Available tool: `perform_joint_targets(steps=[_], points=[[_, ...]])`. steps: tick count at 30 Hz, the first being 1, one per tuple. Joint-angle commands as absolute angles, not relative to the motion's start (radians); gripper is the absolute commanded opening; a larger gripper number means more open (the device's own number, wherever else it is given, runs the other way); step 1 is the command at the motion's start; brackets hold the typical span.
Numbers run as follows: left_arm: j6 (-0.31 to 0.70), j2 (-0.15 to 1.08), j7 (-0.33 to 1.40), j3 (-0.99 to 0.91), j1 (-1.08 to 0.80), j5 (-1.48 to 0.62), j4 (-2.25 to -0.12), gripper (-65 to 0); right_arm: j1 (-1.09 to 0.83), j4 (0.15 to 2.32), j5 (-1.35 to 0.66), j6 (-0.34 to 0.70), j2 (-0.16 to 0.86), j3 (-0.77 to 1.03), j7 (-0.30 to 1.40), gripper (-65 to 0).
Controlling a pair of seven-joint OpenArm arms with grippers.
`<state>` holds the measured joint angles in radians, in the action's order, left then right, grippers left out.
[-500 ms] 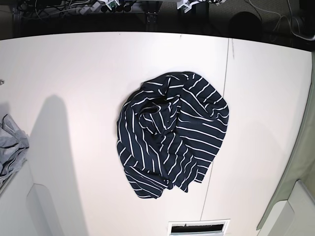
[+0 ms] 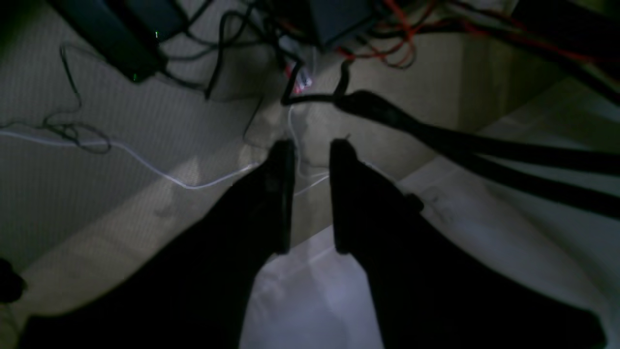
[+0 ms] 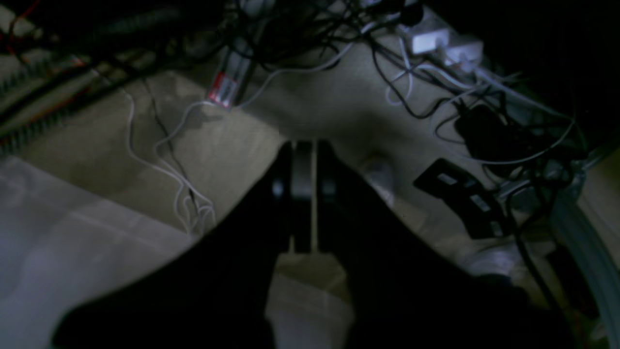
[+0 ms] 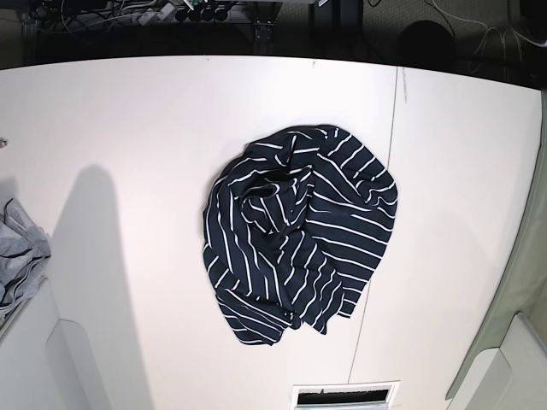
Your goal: Layout the t-shirt on the table in an organized manner, then fold the t-shirt properly
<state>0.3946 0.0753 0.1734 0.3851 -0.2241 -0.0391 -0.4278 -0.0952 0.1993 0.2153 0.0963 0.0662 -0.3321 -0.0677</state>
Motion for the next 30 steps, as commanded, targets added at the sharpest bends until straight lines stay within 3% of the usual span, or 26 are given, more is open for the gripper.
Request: perform_joint_targets(steps=[1, 12, 15, 20, 26, 30], points=[[0.405, 0.085, 0.172, 0.385, -0.245, -0.04, -0.459, -49.1, -0.109, 0.207, 0.218, 0.092, 0.068, -0.334, -0.071, -64.4], [0.408, 0.153, 0.168, 0.349, -0.384, -0.041, -0.725, -49.1, -0.27, 0.459, 0.217, 0.089, 0.16, -0.334, -0.071, -64.4], [0.46, 0.153, 0.168, 0.261, -0.422, -0.042, -0.79, -49.1, -0.337, 0.577, 0.216, 0.09, 0.193, -0.334, -0.071, -64.4], [0.615, 0.153, 0.174, 0.063, -0.517, -0.133, -0.964, -49.1, -0.482, 0.836, 0.136, 0.09, 0.269, -0.334, -0.071, -64.4], [0.695, 0.153, 0.206, -0.133, -0.666, -0.197, -1.274, -49.0, -0.655, 1.228, 0.009, 0.089, 0.397, -0.334, -0.071, -64.4], [0.698, 0.153, 0.254, -0.236, -0.759, -0.295, -1.501, -49.0, -0.746, 1.485, -0.025, 0.087, 0.485, -0.332, -0.059, -64.4]])
